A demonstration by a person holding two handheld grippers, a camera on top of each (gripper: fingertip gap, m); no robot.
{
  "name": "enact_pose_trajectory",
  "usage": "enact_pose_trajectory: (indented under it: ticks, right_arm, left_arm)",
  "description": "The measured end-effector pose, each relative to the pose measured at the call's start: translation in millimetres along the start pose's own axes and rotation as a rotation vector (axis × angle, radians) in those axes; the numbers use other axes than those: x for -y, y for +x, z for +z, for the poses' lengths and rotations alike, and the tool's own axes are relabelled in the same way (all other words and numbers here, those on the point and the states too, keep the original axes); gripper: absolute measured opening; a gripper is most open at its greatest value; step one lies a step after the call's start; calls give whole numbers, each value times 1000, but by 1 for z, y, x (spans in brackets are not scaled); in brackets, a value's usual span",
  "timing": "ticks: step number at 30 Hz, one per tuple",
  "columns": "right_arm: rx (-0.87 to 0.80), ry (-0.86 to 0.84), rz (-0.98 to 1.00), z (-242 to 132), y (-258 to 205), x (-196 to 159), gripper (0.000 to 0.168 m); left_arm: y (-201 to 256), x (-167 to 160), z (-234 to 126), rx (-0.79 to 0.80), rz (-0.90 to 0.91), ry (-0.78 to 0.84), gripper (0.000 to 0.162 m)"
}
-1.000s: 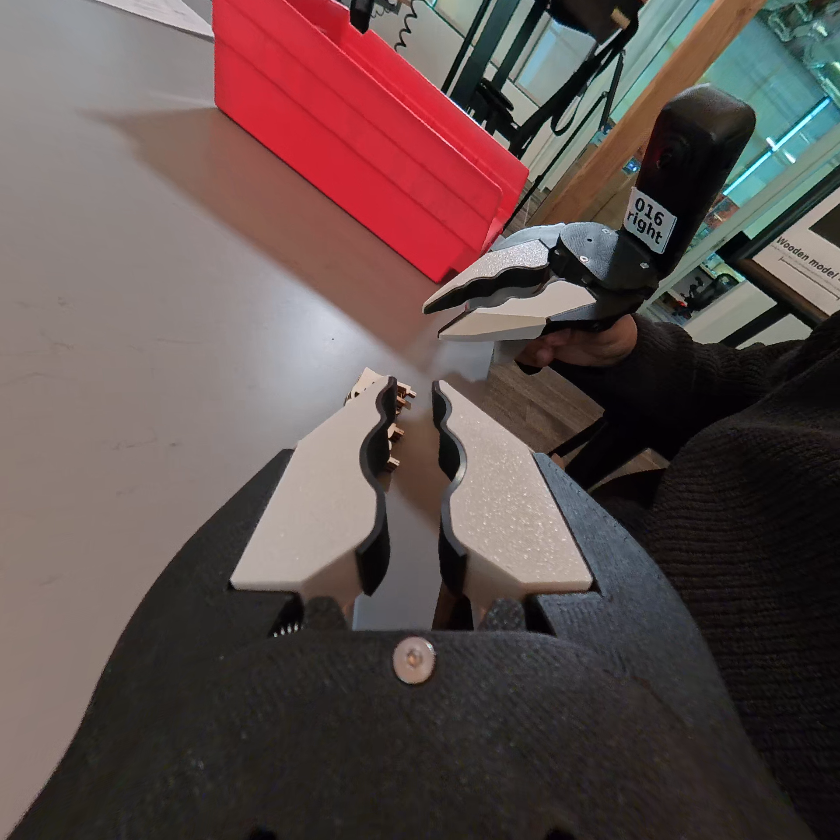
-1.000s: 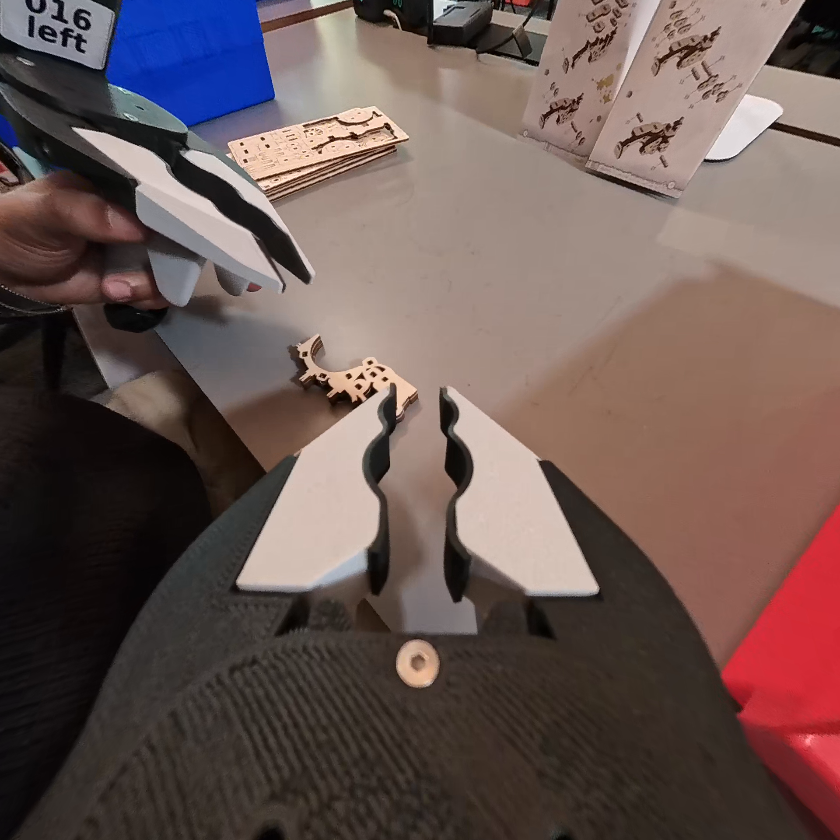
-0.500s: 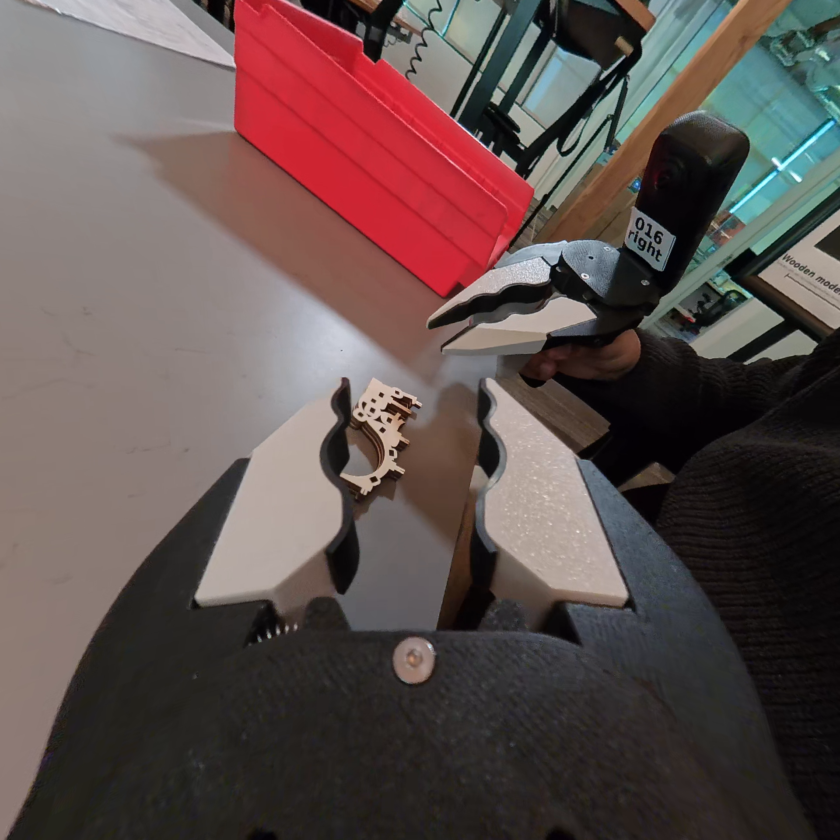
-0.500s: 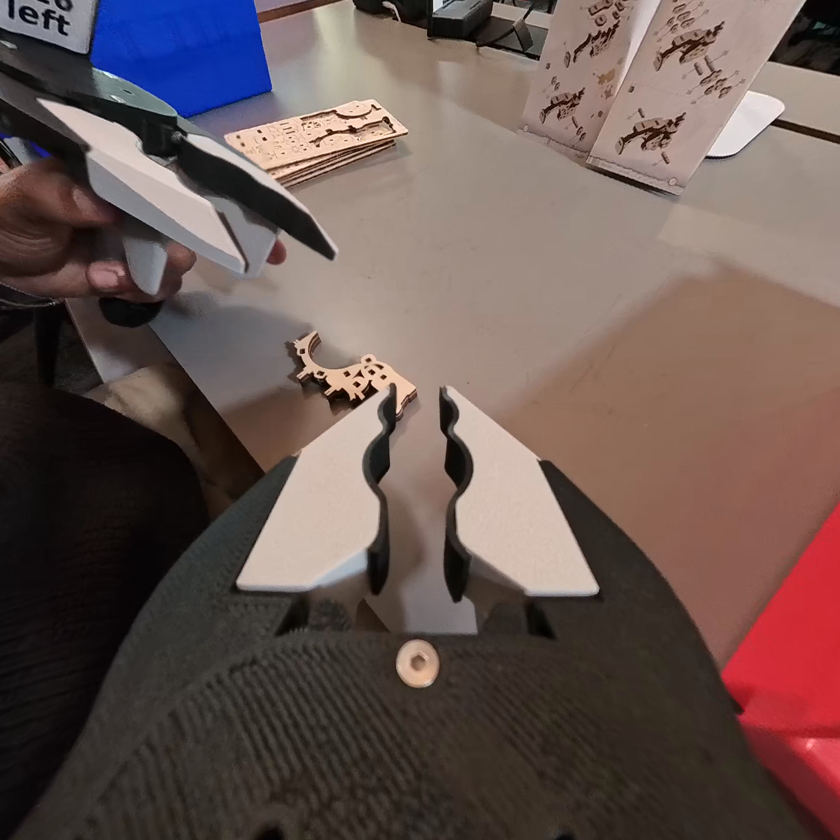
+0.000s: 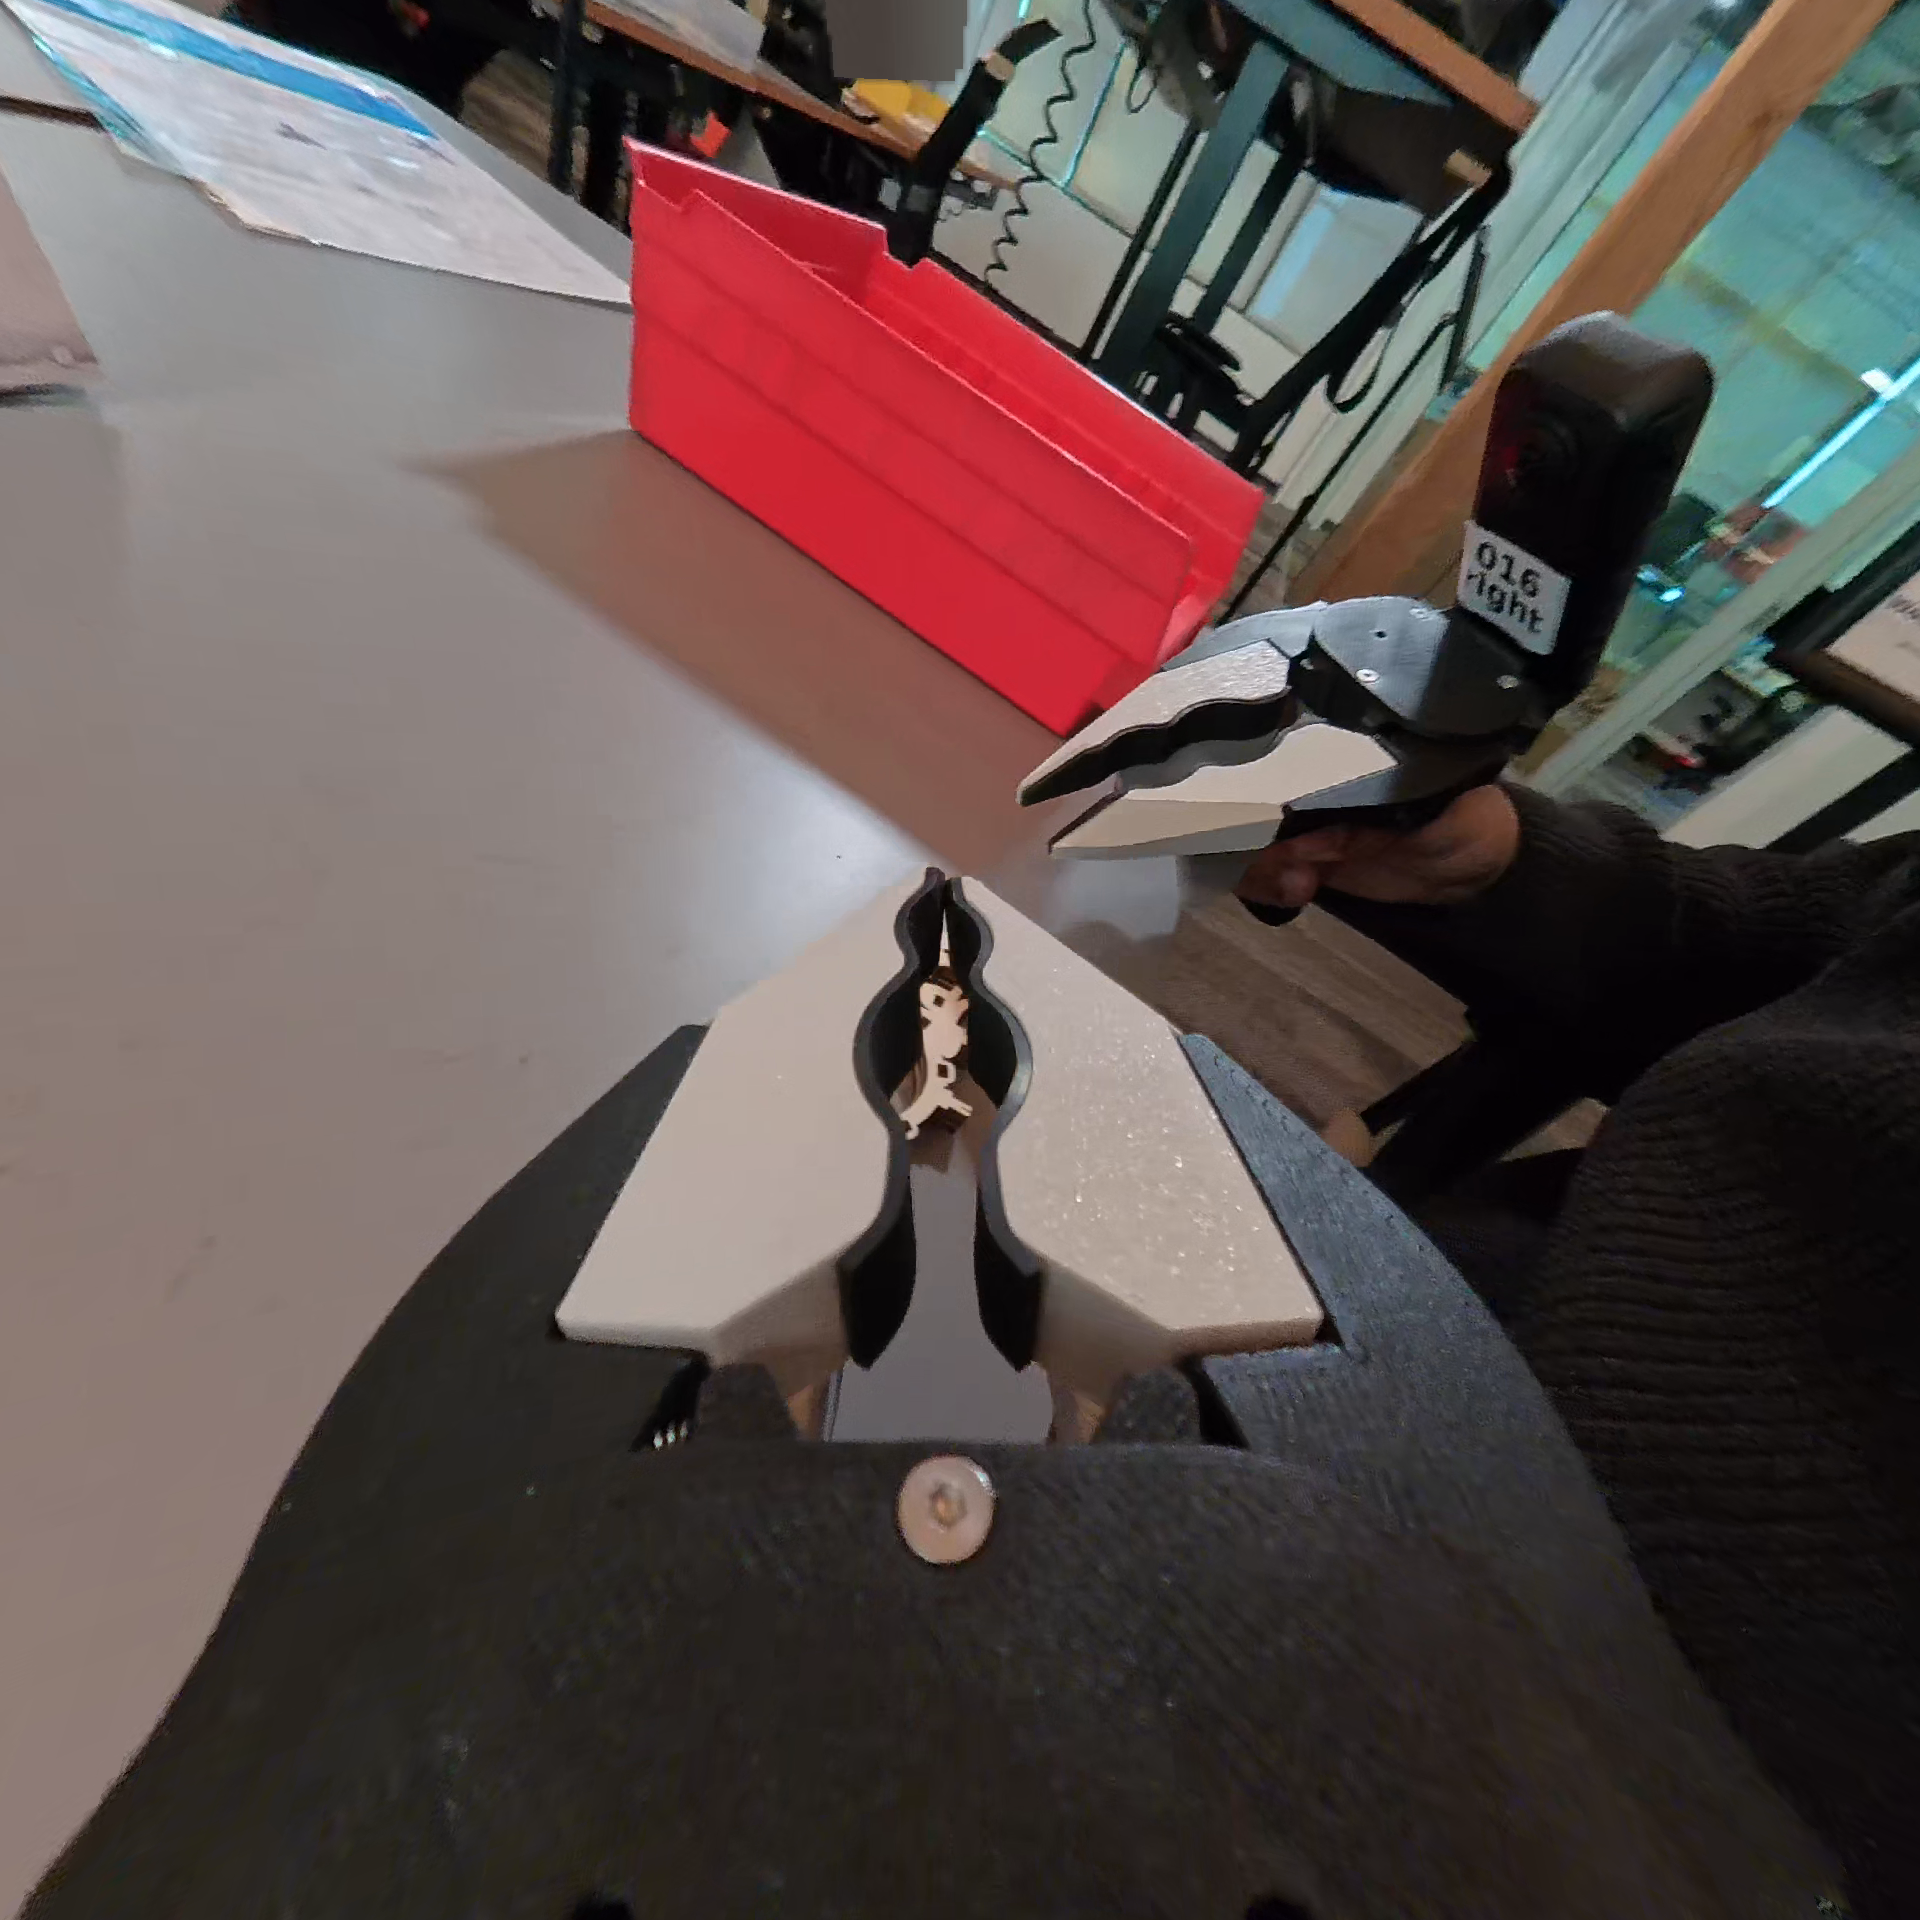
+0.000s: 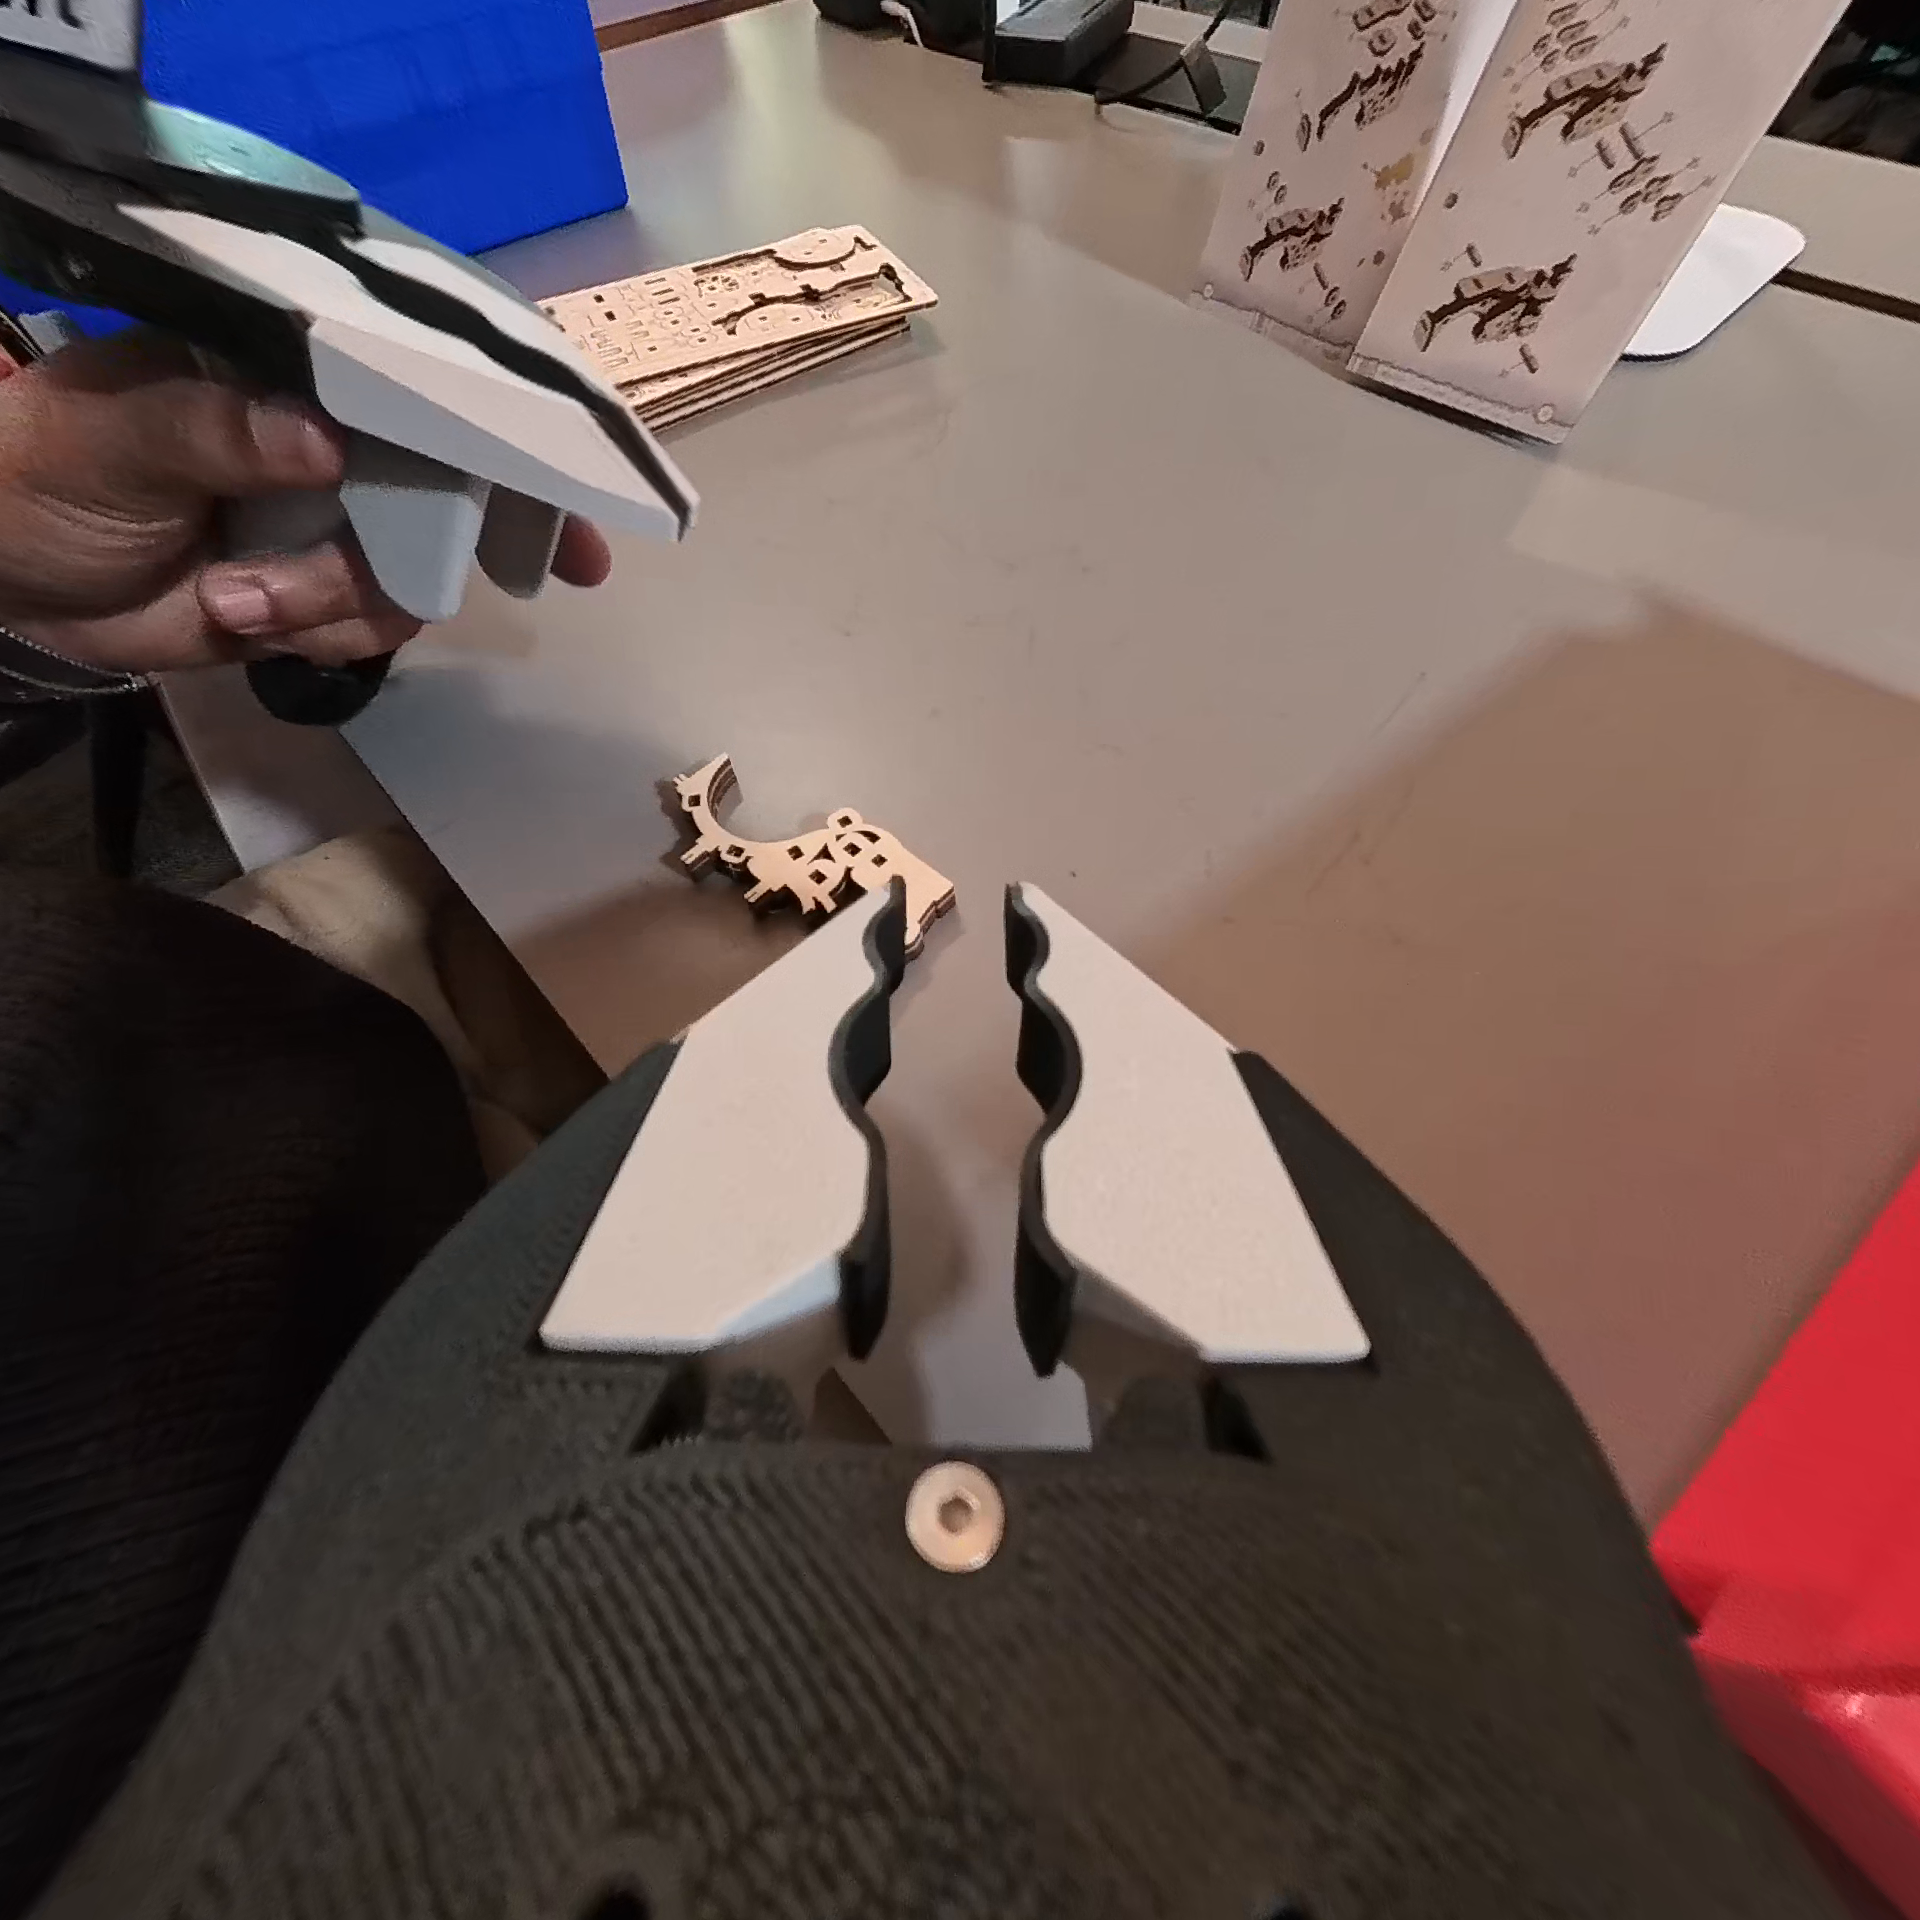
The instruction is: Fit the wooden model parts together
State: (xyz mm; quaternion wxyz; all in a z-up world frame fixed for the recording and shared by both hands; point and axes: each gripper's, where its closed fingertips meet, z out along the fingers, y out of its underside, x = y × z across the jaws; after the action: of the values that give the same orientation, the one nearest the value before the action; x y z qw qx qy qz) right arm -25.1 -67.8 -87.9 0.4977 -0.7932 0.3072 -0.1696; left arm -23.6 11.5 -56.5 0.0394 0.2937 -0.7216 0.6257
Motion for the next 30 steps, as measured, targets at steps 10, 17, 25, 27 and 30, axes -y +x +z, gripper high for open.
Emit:
enact_pose_trajectory:
  ticks: [10, 17, 25, 27, 30]
  right_arm:
    - [-4, -1, 26, 0, 4, -1, 17]
    - [-4, -6, 46, 2, 7, -3, 18]
    - [5, -21, 86, 5, 11, -7, 18]
    - [5, -24, 95, 6, 13, -8, 18]
    - [6, -29, 111, 7, 15, -9, 18]
  left_arm:
    - [1, 7, -2, 91, 164, 51, 0]
    - [-2, 14, -7, 61, 64, 96, 0]
    - [-8, 14, -6, 126, 111, 124, 0]
    - [-11, 17, -8, 152, 133, 138, 0]
    - [-15, 18, -9, 170, 115, 140, 0]
